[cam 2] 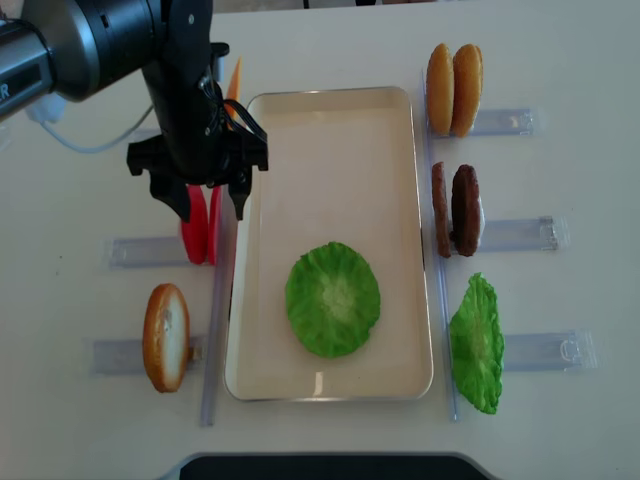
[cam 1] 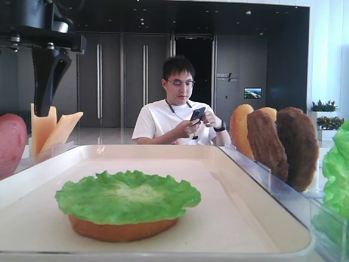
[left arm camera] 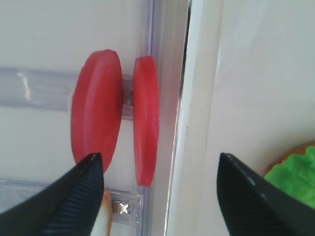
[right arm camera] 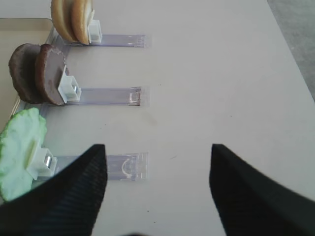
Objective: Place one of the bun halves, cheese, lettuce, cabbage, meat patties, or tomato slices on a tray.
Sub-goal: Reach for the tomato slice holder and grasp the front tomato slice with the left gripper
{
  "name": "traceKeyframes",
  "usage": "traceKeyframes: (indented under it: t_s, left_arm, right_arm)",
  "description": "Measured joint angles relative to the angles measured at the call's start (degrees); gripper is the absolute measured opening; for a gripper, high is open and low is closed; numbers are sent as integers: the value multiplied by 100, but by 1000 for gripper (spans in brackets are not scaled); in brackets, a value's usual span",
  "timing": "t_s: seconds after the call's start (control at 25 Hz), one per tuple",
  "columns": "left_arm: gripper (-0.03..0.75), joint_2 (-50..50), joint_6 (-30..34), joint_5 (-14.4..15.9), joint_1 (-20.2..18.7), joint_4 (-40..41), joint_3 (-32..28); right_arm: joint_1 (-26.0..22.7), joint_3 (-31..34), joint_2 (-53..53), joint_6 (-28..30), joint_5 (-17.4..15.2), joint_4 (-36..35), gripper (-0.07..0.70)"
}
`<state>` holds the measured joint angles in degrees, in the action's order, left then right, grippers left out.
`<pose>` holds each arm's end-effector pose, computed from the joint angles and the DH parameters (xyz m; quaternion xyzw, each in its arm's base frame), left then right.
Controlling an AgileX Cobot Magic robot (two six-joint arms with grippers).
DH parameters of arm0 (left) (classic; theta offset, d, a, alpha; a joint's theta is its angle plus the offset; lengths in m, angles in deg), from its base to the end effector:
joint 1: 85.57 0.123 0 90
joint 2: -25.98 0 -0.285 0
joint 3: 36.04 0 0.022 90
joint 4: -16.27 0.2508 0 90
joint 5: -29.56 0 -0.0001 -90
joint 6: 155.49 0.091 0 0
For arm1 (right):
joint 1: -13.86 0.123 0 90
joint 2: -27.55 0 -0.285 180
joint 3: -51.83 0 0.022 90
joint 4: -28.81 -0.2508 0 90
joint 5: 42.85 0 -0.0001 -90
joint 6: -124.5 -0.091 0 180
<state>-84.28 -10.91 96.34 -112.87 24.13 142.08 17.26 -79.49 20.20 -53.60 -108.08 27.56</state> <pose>0.3084 -0.1463 0.2260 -0.0443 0.9970 0.0491 0.0409 -0.0093 0.0013 0.2706 -0.0412 0.8704 0.0173 0.4902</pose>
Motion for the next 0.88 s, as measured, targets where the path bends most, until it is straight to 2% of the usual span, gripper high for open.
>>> traceKeyframes:
  t_s: [0.6, 0.88]
  left_arm:
    - [538, -119, 150, -77, 0, -18, 0]
    - [536, -125, 150, -270, 0, -12, 0]
  right_arm:
    - [0, 0, 0, 0, 0, 0, 461]
    - [0, 0, 0, 0, 0, 0, 461]
